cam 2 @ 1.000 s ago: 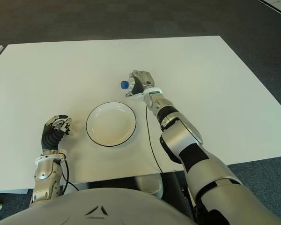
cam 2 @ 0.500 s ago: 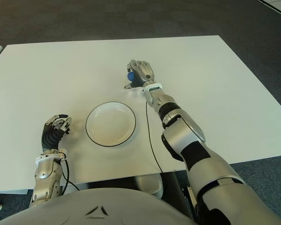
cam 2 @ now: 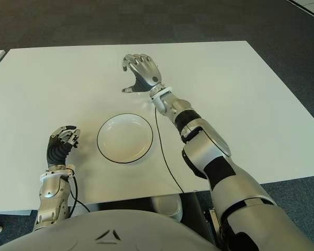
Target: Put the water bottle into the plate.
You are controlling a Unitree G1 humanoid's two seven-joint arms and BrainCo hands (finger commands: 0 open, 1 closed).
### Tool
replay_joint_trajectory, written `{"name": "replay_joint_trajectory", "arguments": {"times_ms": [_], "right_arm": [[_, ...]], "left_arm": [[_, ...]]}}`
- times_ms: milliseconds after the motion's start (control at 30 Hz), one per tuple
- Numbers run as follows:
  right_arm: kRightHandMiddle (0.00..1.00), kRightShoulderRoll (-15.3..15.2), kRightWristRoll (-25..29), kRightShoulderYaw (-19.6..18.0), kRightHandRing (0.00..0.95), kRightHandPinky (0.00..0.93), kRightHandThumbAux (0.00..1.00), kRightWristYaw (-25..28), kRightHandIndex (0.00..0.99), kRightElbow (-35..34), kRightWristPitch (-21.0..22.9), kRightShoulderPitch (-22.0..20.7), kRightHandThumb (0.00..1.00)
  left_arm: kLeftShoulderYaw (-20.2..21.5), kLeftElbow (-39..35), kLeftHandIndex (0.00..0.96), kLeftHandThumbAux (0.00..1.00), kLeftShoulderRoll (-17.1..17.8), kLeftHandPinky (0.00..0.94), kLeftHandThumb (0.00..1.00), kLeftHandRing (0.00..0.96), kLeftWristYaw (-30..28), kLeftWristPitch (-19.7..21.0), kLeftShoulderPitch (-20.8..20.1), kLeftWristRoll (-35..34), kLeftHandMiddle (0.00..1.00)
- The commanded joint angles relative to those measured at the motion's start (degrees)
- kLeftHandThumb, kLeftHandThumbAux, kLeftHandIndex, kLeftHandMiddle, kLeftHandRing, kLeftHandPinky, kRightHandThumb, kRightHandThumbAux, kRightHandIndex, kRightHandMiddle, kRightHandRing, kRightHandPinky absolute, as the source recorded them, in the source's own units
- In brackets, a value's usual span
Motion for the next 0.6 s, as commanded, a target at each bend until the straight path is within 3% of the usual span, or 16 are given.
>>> {"name": "replay_joint_trajectory", "arguments": {"times_ms": [33, 333, 600], "right_arm": [[0.882, -1.0, -2.0, 2.1, 0.871, 0.885, 0.724, -0.9, 0.439, -2.6, -3.5, 3.3, 0.706], [0.905, -2.2, -6.0, 6.8, 0.882, 0.891, 0.721, -1.0, 0.439, -5.7, -9.2, 5.9, 0.709], [0.917, -2.5, -9.3, 9.5, 0.897, 0.903, 0.718, -2.6, 0.439, -7.4, -10.3, 7.3, 0.712]], "left_arm": [[-0.5, 0.9, 0.434, 0.721, -0.1, 0.719, 0.703, 0.718, -0.4, 0.4, -0.2, -0.3, 0.731], [-0.5, 0.9, 0.434, 0.721, -0.3, 0.723, 0.703, 0.721, -0.3, 0.2, -0.2, -0.4, 0.732], [-0.4, 0.9, 0.434, 0.720, -0.4, 0.719, 0.704, 0.719, 0.0, -0.5, -0.1, -0.3, 0.731]]}}
